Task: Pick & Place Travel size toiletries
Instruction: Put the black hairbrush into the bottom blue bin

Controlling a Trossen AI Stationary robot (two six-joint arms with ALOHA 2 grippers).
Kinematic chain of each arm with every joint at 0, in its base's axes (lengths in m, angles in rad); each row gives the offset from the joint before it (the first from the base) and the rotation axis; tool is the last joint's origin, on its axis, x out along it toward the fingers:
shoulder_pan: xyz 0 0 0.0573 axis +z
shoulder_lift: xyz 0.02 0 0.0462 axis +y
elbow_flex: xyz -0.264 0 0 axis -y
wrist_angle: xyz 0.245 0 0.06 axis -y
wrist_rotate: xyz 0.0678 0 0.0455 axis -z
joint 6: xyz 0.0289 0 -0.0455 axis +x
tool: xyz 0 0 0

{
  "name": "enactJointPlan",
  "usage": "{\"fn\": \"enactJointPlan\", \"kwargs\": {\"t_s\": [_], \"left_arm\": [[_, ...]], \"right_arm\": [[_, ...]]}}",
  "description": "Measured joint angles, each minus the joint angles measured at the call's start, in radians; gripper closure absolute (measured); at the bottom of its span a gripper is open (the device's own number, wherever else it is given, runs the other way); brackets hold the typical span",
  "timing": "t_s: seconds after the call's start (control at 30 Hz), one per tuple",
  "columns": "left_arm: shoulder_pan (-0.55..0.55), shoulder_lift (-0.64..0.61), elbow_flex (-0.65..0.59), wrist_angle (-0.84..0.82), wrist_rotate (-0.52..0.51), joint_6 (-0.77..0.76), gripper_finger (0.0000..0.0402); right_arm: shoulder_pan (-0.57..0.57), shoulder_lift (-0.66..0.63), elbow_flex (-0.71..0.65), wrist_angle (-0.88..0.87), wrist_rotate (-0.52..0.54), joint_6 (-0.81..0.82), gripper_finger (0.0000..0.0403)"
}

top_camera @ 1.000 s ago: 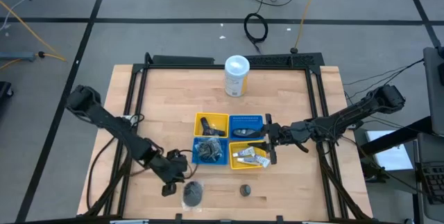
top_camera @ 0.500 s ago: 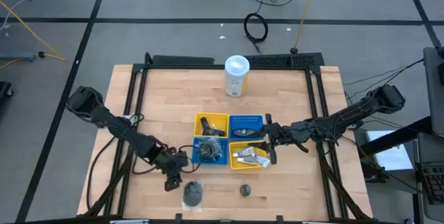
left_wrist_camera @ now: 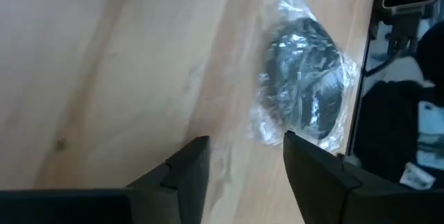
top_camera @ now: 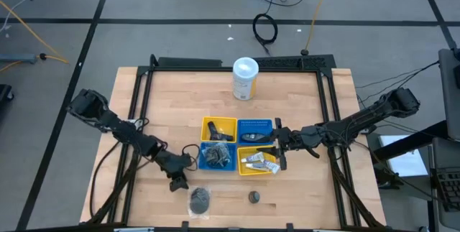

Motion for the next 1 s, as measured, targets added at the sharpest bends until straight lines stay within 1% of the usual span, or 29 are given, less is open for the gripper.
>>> {"fn": "enactJointPlan", "kwargs": {"t_s": [0.17,0.33,0.5,0.73,0.9,1.0], "left_arm": [[0.005,-0.001,-0.039,0.044,0.004,-0.046,0.0225],[0.005,0.001,-0.052,0.112,-0.002,-0.045,0.0231],[0.000,0.000,-0.052,0.098,-0.028,-0.048,0.0240],[-0.030,0.001,-0.052,0.133,-0.060,-0.050,0.0249],[-0.047,0.056,-0.047,0.155,-0.074,-0.081,0.0249],[-0.047,0.111,-0.036,0.218,-0.070,-0.093,0.0249]], "right_arm": [[0.000,0.000,0.000,-0.001,0.000,0.002,0.0273],[0.000,0.000,0.000,-0.004,0.000,0.002,0.0273],[0.000,0.000,0.000,-0.008,0.000,0.002,0.0273],[0.000,0.000,0.000,-0.007,0.000,0.002,0.0273],[0.000,0.000,0.000,-0.007,0.000,0.002,0.0273],[0.000,0.000,0.000,-0.007,0.000,0.002,0.0273]]}}
